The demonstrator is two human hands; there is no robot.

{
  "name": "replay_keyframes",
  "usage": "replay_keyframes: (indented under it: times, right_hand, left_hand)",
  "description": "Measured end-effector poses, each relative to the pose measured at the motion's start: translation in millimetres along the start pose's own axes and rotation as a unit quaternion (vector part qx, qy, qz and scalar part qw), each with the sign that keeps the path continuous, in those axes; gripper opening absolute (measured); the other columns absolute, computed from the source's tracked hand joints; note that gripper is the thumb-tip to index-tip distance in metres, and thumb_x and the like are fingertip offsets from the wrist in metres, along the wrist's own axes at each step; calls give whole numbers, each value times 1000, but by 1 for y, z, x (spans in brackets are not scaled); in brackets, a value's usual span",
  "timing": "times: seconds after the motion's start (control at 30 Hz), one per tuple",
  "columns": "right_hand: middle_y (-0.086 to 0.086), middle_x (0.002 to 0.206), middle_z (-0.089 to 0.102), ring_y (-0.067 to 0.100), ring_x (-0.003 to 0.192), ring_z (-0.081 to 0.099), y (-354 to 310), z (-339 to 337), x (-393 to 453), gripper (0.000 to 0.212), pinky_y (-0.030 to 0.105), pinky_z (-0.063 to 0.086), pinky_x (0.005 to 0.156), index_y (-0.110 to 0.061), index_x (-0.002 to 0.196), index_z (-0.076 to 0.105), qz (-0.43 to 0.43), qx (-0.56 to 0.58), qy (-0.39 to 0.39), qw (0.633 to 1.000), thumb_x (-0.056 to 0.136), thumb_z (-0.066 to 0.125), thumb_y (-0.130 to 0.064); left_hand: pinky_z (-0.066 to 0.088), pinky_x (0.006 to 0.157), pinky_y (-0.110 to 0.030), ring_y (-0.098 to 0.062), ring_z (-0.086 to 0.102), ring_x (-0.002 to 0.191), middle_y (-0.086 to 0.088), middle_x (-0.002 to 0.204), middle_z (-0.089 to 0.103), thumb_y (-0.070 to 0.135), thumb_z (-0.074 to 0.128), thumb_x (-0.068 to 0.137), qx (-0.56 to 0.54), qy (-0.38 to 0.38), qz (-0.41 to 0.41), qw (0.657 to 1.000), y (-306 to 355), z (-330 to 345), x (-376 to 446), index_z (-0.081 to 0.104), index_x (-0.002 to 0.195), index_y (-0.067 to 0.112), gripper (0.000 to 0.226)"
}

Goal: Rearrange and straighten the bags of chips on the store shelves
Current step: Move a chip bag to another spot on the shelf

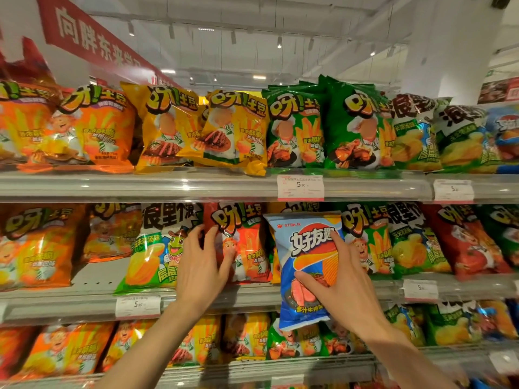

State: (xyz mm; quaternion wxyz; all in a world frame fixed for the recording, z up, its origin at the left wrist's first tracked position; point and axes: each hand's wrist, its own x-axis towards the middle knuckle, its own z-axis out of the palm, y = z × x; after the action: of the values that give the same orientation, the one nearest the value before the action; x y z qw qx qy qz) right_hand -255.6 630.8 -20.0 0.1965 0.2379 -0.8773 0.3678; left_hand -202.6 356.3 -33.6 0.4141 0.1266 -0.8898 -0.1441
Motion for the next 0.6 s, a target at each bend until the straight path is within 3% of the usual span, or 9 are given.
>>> replay_keyframes:
  times: [0.13,0.2,0.27,0.33,0.4,0.47,0.53,0.6]
  right_hand:
    - [-14,131,32,11,116,48,-4,4,0,106,35,54,86,-41,150,9,1,43,11,999,68,61,-82]
    - [-22,123,30,6,114,46,-8,7,-1,106,30,51,86,-43,151,8,4,70,14,997,68,64,-80]
    - [-22,123,31,3,114,46,-15,12,-2,104,27,47,89,-47,150,9,12,100,8,995,68,66,-79]
    - [-19,127,35,-1,114,47,-24,19,-3,103,21,44,88,-49,149,10,25,132,-8,991,67,63,-81]
    - [-19,133,35,-3,118,47,-34,26,-5,102,17,40,88,-53,148,10,38,163,-30,985,64,57,-86]
    - [-23,147,28,-1,131,39,-41,33,-8,96,25,39,102,-55,148,8,46,186,-53,980,67,49,-88]
    - [-25,158,17,2,144,22,-47,37,-8,81,34,26,116,-58,148,9,57,202,-71,975,77,38,-85]
    - [-18,160,22,5,146,21,-50,38,-9,68,36,22,119,-55,148,16,71,220,-76,970,86,34,-75]
  left_hand:
    - [49,97,-40,-21,50,123,-6,134,51,38,60,97,-87,20,61,994,10,-9,-15,53,135,15,45]
    - [49,89,-26,0,54,110,20,123,53,54,52,95,-175,-34,54,983,20,-17,-25,48,134,36,43]
    - [49,87,-20,8,57,108,39,119,52,71,48,89,-273,-120,11,954,32,-23,-31,38,132,59,46]
    - [52,92,-25,14,54,116,53,125,44,81,50,82,-356,-197,-19,914,39,-25,-34,27,139,67,64]
    - [48,93,-21,26,45,117,62,124,35,82,54,78,-394,-233,-10,889,41,-26,-37,19,141,71,72]
    - [43,103,-26,27,33,126,63,131,26,82,57,76,-408,-245,-12,880,36,-27,-37,16,141,72,77]
    - [37,114,-35,17,25,139,53,145,21,82,58,75,-406,-240,-15,882,27,-27,-38,14,143,71,82]
    - [35,118,-42,12,22,144,45,152,20,82,58,74,-406,-236,-17,882,18,-27,-39,14,143,70,83]
